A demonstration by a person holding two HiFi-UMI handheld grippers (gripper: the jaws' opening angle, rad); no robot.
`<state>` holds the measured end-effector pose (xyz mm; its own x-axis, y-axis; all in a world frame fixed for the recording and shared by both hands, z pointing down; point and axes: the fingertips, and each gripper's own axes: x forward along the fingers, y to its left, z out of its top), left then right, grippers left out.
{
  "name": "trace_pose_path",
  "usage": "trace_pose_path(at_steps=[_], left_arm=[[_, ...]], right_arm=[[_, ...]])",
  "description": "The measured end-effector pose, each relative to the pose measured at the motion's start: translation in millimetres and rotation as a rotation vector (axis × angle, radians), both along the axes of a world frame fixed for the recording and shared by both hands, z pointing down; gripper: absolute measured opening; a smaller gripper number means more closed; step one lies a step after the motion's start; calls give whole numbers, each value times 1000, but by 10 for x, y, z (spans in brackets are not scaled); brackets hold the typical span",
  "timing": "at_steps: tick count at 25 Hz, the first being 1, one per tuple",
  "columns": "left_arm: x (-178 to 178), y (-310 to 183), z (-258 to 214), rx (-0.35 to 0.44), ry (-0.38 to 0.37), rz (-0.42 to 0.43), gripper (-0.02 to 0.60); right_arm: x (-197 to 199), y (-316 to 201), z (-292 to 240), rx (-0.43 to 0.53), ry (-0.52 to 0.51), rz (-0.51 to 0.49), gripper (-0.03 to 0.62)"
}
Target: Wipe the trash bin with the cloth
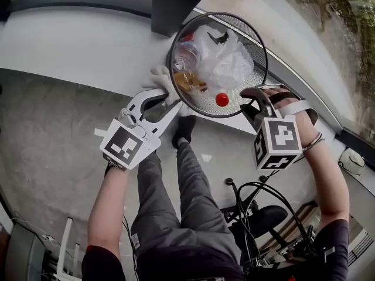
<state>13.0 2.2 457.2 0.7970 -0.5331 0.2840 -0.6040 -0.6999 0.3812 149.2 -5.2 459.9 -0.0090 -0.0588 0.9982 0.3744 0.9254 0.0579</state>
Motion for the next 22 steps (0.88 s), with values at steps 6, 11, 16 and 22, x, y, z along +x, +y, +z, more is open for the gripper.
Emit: trace_pose_path(at_steps=[6, 11, 16, 22], left_arm=[[446, 252, -218, 70, -25, 147, 54], [790, 536, -192, 69, -23, 261, 54], [824, 640, -43, 64, -63, 279, 54], [269, 283, -35, 69, -56, 90, 54]], right_arm=[[-298, 449, -161, -167, -55, 237, 64], [-622, 466, -227, -264, -160, 437, 58], [-637, 447, -363, -307, -245, 491, 65], [-109, 161, -733, -107, -175, 241, 146]])
